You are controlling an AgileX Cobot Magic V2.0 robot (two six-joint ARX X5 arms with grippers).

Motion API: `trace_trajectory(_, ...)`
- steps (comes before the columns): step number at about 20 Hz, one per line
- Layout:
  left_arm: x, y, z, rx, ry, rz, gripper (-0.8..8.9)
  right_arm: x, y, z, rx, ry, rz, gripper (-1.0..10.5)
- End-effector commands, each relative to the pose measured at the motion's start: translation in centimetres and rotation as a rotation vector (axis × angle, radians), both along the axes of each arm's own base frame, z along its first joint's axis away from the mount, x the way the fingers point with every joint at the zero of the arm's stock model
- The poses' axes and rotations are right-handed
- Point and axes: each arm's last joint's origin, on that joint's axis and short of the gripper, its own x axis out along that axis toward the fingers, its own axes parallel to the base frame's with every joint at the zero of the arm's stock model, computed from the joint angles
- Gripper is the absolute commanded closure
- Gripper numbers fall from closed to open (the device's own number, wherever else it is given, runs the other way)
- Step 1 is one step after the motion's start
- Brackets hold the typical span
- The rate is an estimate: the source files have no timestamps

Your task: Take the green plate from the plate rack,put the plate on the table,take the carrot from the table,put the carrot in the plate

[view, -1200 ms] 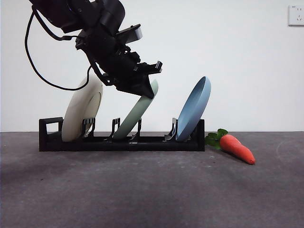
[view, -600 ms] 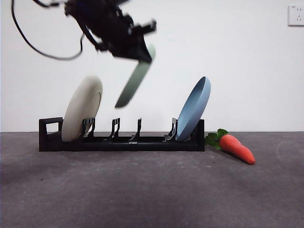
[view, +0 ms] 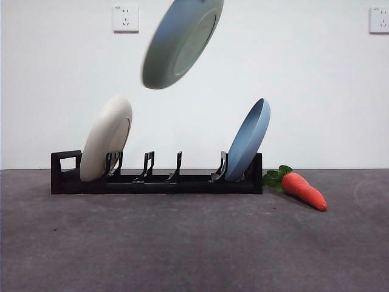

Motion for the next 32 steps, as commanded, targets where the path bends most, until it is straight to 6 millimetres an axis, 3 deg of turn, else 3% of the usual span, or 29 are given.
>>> trace_trajectory(1,-1.9,-1.2,-1.7,0.243,0.005,-0.012,8.20,0.0,0.0,0.2,0.009,-0.005,-0.005,3.5)
trace_trajectory(4,-4.1,-3.0,-4.0,0.402,0.031,-0.047,8.19,0.0,0.0,0.2,0.009,-0.006,-0.005,3.5)
trace_trajectory(8,-5.4,-4.2,-8.1,0.489,0.018,-0.050,8.19,0.0,0.0,0.2,0.010,-0.004,-0.007,3.5)
trace_trajectory(12,-5.1,-4.6,-12.9,0.583,-0.045,-0.034,8.20,0.0,0.0,0.2,0.012,-0.003,-0.008,3.5)
trace_trajectory(21,-3.6,-7.6,-19.9,0.713,-0.016,-0.108,8.20,0.0,0.0,0.2,0.015,0.000,-0.013,3.5)
trace_trajectory(24,-3.4,-7.9,-21.5,0.740,0.005,-0.116,8.21,0.0,0.0,0.2,0.015,0.000,-0.013,3.5)
trace_trajectory(28,-3.5,-8.1,-21.9,0.695,0.066,-0.183,8.05,0.0,0.0,0.2,0.015,0.000,-0.013,3.5)
trace_trajectory(31,-3.6,-8.1,-21.9,0.657,0.109,-0.171,5.56,0.0,0.0,0.2,0.015,0.000,-0.013,3.5)
trace_trajectory(32,-3.6,-8.1,-21.9,0.655,0.110,-0.168,5.20,0.0,0.0,0.2,0.015,0.000,-0.013,3.5)
